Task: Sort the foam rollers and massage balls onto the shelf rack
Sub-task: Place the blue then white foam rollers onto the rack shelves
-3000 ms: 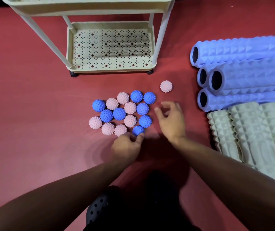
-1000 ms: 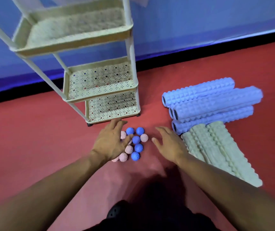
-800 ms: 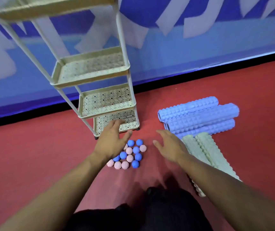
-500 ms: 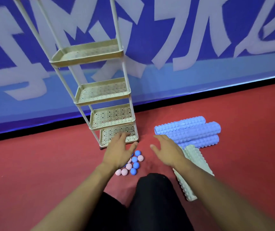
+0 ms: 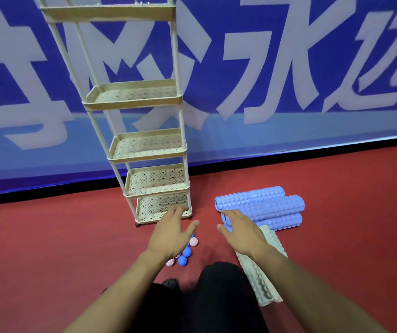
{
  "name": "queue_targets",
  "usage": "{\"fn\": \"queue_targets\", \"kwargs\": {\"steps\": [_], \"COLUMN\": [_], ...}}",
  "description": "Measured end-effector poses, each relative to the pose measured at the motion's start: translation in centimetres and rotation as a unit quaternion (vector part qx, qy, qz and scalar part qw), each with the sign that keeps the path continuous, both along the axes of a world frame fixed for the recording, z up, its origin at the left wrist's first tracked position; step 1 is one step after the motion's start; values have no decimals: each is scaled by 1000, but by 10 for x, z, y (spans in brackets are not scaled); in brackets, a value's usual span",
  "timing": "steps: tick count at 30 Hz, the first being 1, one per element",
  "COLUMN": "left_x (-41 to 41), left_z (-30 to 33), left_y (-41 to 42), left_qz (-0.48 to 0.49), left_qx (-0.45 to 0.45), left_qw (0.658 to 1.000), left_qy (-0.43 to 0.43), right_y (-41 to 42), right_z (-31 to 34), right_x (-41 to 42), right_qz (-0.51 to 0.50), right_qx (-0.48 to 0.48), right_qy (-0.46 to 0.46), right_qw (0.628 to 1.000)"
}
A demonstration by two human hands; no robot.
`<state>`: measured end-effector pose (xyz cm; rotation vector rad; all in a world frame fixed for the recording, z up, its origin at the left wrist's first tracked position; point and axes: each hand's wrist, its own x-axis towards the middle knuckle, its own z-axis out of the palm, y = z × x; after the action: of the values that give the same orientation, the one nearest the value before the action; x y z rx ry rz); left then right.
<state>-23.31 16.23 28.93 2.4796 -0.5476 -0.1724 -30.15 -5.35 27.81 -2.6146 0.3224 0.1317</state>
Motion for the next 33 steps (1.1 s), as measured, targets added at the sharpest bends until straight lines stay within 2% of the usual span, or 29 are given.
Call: {"fn": "queue_targets", "kwargs": {"steps": [6,12,17,24,29,33], "left_x": [47,126,171,204,214,226], "left_z": [-63,-138,-191,-227,-246,-252], "left_y": [-33,-64,-83,-91,-92,-88], "left_qz": [-10,-54,-38,-47,-33,-29], "left_qx": [5,68,44,63,74,66], "left_qw": [999,994,995,992,988,987], "left_qy": [42,68,87,100,134,145], "right_y": [-39,-92,-135,-166,-166,-171], "right_z": [-64,-161,-234,-314,-339,-350], "right_x": [61,140,199,239,253,262], "right_qz": [-4,-19,-9,57,111,123], "right_qx": [-17,-43,-70,-168,-275,-275], "right_qy": [52,122,158,252,212,204], "right_qw": [998,991,985,951,931,931]}}
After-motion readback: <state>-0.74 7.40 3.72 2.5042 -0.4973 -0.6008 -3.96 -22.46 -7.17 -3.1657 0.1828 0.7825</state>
